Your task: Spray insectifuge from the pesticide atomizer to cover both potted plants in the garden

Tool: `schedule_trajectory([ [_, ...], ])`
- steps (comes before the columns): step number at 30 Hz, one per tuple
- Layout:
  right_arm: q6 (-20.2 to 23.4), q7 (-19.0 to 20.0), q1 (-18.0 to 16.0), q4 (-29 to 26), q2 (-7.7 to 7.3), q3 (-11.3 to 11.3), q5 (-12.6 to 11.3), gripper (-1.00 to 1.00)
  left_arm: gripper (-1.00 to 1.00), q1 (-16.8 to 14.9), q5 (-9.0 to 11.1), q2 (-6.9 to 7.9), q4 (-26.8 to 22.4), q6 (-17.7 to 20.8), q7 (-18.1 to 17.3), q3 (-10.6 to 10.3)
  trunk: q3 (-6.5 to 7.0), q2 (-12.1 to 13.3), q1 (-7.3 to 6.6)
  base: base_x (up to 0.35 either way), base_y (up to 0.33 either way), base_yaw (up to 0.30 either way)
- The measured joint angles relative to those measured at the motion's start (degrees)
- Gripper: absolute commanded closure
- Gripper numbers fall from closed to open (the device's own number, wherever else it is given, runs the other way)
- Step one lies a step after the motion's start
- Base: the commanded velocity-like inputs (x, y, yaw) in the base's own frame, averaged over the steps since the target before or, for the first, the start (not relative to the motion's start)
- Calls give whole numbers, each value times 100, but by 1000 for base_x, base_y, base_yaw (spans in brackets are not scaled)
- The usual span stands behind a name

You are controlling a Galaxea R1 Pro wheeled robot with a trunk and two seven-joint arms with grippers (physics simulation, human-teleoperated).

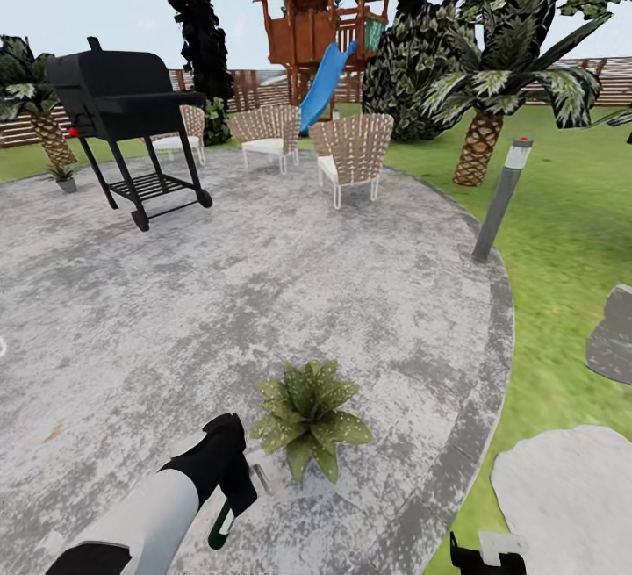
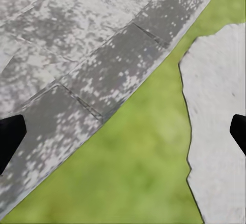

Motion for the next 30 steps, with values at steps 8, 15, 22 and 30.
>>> schedule_trajectory([
  [8,0,0,0,0,-1,0,0,-100,100,48,-9,5,17,0,0,-5,-38,0,0,0,-12,233],
  [15,1,-1,2,-4,-1,0,-3,-100,100,52,-5,0,21,-13,13,-13,-50,0,0,0,-253,51],
  [22,0,-1,0,0,-1,0,1,-100,100,53,-5,0,8,-3,12,-12,-50,0,0,0,-269,163],
  [30,0,-1,0,7,1,1,6,-100,100,53,-6,1,9,-6,11,-12,-50,0,0,0,-246,275],
])
